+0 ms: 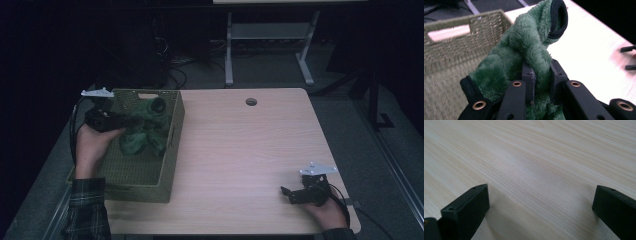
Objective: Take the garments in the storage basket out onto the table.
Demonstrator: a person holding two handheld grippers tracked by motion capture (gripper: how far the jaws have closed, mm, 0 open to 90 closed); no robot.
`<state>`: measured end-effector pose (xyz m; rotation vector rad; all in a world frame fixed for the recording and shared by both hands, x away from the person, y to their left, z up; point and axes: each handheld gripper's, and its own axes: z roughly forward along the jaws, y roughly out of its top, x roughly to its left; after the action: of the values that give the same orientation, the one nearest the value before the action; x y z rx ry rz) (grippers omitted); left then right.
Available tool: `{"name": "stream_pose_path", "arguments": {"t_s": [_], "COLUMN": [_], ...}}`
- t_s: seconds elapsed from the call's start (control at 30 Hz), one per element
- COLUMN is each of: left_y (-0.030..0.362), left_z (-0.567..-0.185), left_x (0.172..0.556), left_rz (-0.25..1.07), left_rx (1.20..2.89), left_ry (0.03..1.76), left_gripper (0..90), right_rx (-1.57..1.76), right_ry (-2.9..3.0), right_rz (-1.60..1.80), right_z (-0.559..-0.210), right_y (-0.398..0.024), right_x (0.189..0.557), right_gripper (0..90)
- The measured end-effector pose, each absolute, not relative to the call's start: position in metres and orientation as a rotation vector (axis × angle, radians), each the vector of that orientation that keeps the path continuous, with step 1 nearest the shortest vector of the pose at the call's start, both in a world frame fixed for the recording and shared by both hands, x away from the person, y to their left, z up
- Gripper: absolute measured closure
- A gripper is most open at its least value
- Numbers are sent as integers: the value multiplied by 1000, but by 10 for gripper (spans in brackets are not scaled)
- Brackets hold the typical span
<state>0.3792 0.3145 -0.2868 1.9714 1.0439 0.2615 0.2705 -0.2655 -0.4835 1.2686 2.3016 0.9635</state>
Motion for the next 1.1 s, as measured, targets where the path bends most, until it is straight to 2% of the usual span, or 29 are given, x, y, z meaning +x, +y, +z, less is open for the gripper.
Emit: {"name": "stream_pose_path", "arguments": {"t_s": [0.6,1.1], "left_y": [294,255], "left_z": [-238,-208], "left_x": [376,369], "left_rz": [256,258], "left_rx": [1884,1884], "left_ry": [927,799], "left_gripper": [777,781], "right_rx": [1271,1271], "right_ry": [2300,2300], "right_rz": [964,964], "right_z": [-483,-483], "right_y": [-265,-265], "right_x": [270,270], "right_gripper": [5,5]}}
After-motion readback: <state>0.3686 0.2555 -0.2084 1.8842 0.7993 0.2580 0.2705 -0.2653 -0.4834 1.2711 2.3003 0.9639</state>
